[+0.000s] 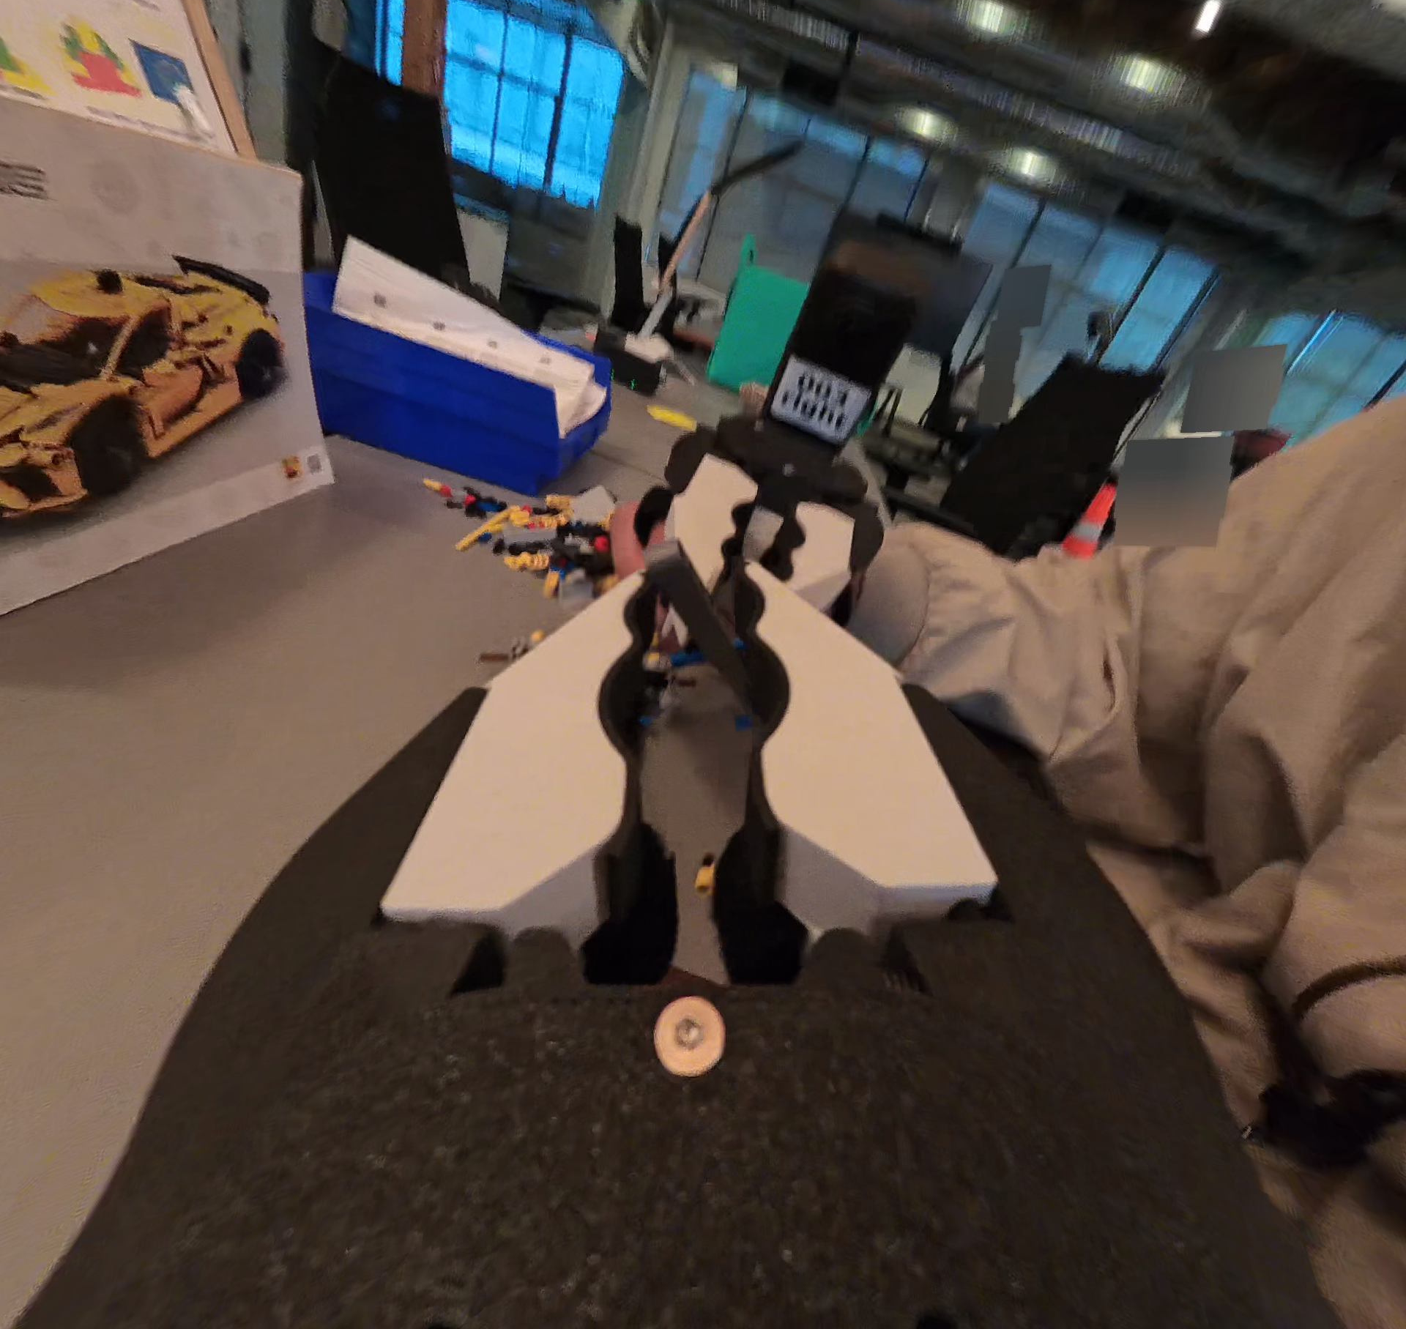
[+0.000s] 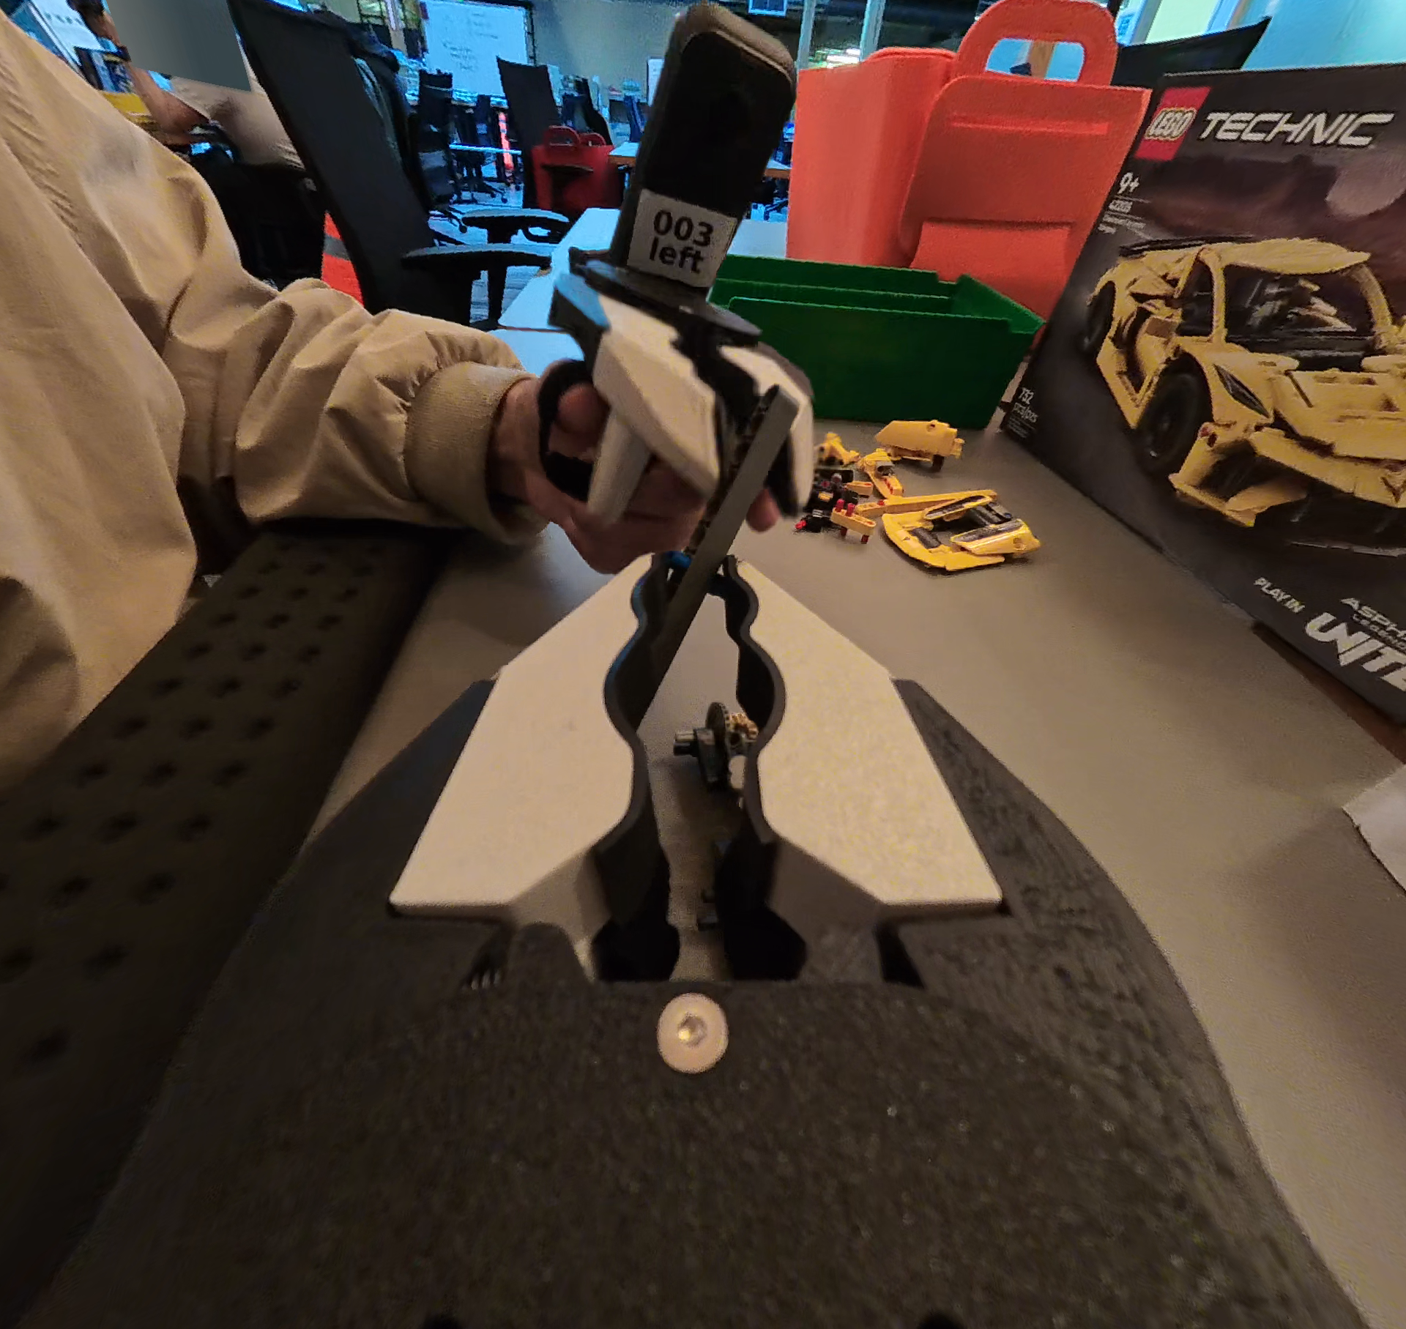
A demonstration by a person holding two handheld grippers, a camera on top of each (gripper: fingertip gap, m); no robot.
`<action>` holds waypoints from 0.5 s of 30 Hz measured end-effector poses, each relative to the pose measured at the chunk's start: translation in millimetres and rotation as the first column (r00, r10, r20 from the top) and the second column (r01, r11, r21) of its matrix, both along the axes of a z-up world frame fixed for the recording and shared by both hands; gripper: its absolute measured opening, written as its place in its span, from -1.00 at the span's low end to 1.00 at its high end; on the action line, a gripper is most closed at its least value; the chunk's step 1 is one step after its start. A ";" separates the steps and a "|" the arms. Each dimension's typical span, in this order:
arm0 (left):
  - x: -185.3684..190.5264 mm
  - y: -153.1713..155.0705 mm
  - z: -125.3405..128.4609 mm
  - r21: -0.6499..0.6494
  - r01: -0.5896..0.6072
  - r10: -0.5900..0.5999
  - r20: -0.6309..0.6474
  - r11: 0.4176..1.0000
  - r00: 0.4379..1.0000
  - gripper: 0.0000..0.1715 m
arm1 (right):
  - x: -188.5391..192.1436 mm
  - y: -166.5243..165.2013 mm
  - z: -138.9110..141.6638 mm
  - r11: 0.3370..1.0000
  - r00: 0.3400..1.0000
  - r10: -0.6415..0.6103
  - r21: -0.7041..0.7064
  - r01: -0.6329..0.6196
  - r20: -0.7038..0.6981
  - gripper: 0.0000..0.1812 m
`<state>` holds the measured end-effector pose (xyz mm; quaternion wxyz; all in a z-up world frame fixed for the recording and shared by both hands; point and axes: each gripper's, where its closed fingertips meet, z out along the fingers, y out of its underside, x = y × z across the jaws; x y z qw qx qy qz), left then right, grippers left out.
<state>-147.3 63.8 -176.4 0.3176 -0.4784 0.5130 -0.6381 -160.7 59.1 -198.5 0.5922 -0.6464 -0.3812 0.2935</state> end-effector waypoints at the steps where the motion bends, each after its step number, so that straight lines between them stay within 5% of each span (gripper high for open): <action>1: 1.0 -3.7 -7.6 0.052 0.007 -0.005 -0.030 0.999 1.000 -0.80 | -0.6 -0.6 1.1 1.000 1.000 0.003 0.004 -0.003 0.000 -0.86; 7: 0.1 -10.2 -15.4 0.199 0.002 0.008 -0.048 0.980 0.999 -0.87 | 2.9 -2.1 -4.4 1.000 0.995 -0.022 0.020 0.020 0.093 -0.86; 15: -3.9 -8.1 -8.5 0.222 -0.015 0.016 -0.001 0.975 1.000 -0.89 | 6.8 -3.2 -17.8 0.997 0.972 -0.060 0.052 0.050 0.227 -0.95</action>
